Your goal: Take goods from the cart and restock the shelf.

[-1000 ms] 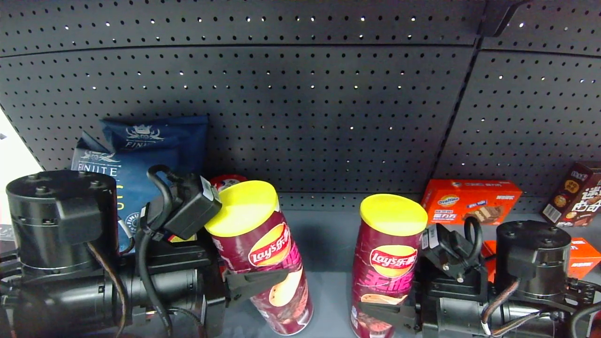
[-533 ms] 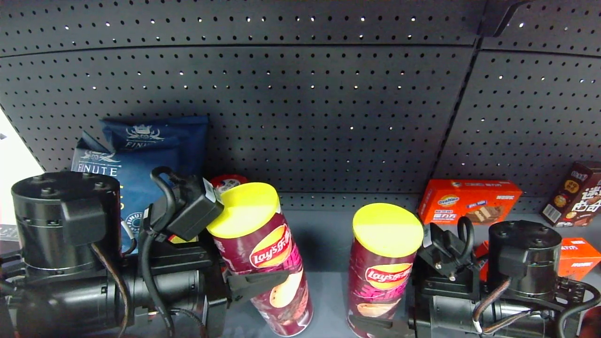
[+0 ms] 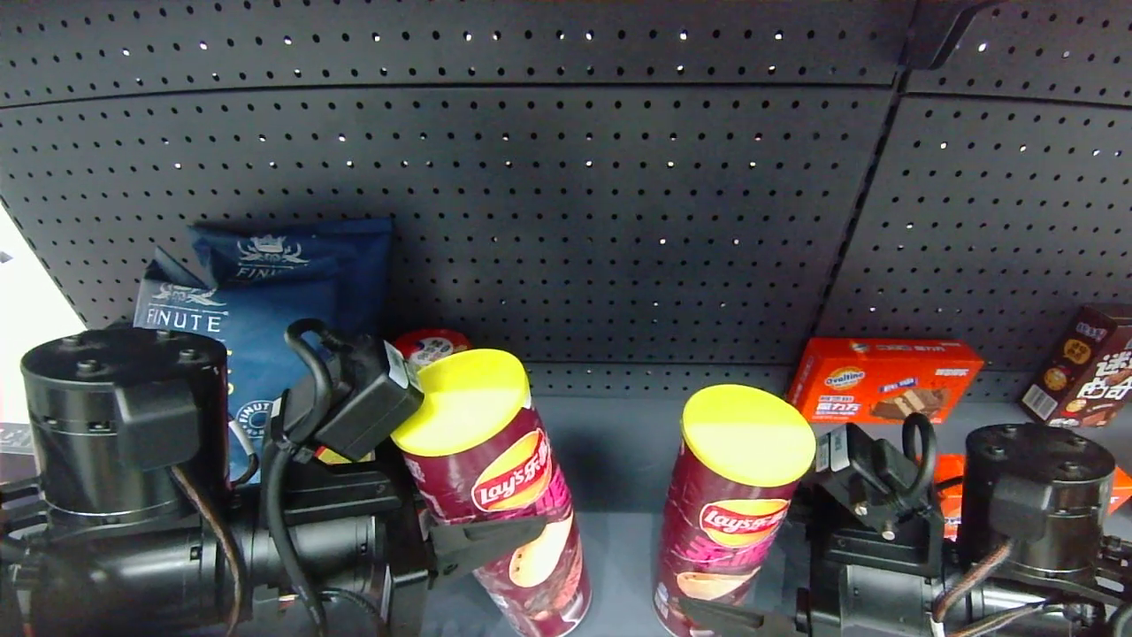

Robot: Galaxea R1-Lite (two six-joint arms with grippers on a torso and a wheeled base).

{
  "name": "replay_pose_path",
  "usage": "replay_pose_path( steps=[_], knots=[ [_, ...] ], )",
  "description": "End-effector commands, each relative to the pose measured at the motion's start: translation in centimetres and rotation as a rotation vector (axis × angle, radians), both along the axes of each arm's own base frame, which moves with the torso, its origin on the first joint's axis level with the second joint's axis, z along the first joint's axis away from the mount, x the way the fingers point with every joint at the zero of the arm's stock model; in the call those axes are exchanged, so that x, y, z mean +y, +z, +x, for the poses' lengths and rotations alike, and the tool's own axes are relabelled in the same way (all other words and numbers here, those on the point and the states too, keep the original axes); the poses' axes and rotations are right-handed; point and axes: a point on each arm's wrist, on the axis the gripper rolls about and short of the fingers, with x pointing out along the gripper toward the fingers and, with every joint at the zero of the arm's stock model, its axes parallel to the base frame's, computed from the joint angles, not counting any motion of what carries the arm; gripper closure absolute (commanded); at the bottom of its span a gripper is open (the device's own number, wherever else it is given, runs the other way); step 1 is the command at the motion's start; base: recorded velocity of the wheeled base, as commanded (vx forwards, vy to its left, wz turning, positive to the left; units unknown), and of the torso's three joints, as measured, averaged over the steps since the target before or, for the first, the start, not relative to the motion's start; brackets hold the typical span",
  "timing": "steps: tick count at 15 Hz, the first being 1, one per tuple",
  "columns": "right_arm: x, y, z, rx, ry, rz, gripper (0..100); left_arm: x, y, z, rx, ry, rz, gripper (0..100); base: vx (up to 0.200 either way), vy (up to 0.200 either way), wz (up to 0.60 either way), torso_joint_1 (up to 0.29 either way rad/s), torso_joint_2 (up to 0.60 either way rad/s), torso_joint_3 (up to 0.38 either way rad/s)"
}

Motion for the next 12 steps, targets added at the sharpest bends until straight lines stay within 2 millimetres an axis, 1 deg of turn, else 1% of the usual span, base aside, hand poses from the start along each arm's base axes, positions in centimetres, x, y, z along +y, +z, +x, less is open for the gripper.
replay_pose_path(
  steps=[1, 5, 7, 8, 9, 10, 12],
  knots=[
    [-1.2, 0.7, -1.1, -0.028, -0.020, 0.020, 0, 0.0, 0.1, -0.1, -0.002, -0.002, -0.002, 100, 0.000, 0.000, 0.00, 0.000, 0.00, 0.000],
    [-3.6, 3.1, -3.3, -0.121, -0.049, 0.097, 0, -0.1, 0.2, 0.0, -0.011, 0.004, -0.003, 100, 0.000, 0.000, 0.00, 0.000, 0.00, 0.000],
    [-4.6, 4.8, -5.4, -0.138, -0.031, 0.112, 0, -0.3, 0.6, 0.3, -0.023, 0.009, -0.010, 100, 0.000, 0.000, 0.00, 0.000, 0.00, 0.000],
    [-5.1, 5.7, -6.7, -0.130, -0.014, 0.107, 0, -0.4, 0.9, 0.7, -0.030, 0.016, -0.013, 100, 0.000, 0.000, 0.00, 0.000, 0.00, 0.000],
    [-5.2, 5.9, -6.9, -0.128, -0.015, 0.105, 0, -0.5, 0.9, 0.8, -0.032, 0.018, -0.013, 100, 0.000, 0.000, 0.00, 0.000, 0.00, 0.000],
    [-6.1, 7.4, -8.6, -0.129, -0.027, 0.097, 0, -1.0, 1.5, 1.6, -0.062, 0.017, -0.015, 100, 0.000, 0.000, 0.00, 0.000, 0.00, 0.000],
    [-6.9, 8.4, -9.8, -0.151, -0.030, 0.113, 0, -1.3, 2.0, 2.3, -0.103, 0.053, 0.003, 100, 0.000, 0.000, 0.00, 0.000, 0.00, 0.000]
  ],
)
